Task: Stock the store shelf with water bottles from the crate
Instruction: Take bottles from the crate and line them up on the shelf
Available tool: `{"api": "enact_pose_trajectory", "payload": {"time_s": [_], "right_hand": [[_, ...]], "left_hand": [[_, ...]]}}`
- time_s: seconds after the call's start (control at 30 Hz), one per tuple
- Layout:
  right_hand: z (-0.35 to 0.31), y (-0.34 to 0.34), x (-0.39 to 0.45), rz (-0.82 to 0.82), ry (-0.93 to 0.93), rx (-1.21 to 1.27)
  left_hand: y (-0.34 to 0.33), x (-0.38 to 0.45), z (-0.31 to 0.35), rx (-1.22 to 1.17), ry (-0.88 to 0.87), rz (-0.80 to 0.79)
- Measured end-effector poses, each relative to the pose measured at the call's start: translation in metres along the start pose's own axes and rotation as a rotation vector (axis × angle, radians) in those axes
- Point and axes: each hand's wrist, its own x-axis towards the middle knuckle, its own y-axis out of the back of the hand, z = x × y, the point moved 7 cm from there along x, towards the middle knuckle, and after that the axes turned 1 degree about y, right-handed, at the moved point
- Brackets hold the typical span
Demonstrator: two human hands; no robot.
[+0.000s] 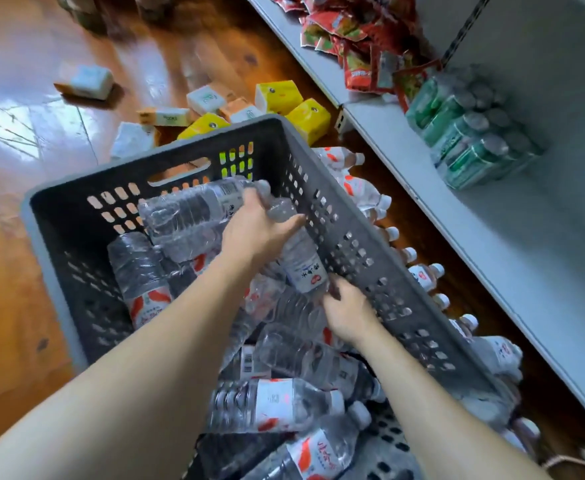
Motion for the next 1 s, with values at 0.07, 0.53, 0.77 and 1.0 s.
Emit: {"api": "enact_pose_trajectory", "payload": {"time_s": [0.07, 0.53, 0.77, 1.0], "right_hand": [[-0.004, -0.001, -0.001, 0.005, 0.011, 0.025], [-0.114, 0.137, -0.112, 0.088, 0.623, -0.153], [-0.118, 0.275, -0.167, 0.084, 0.757, -0.216], [-0.102, 0.388, -0.218, 0.07, 0.787, -0.361]], "left_hand": [[0.01, -0.005, -0.004, -0.032, 0.04, -0.021], [0.107, -0.119, 0.035, -0.859, 0.179, 0.037], [0.085, -0.16, 0.145, -0.544, -0.051, -0.187], [0.047, -0.213, 0.287, -0.148, -0.341, -0.627]]}}
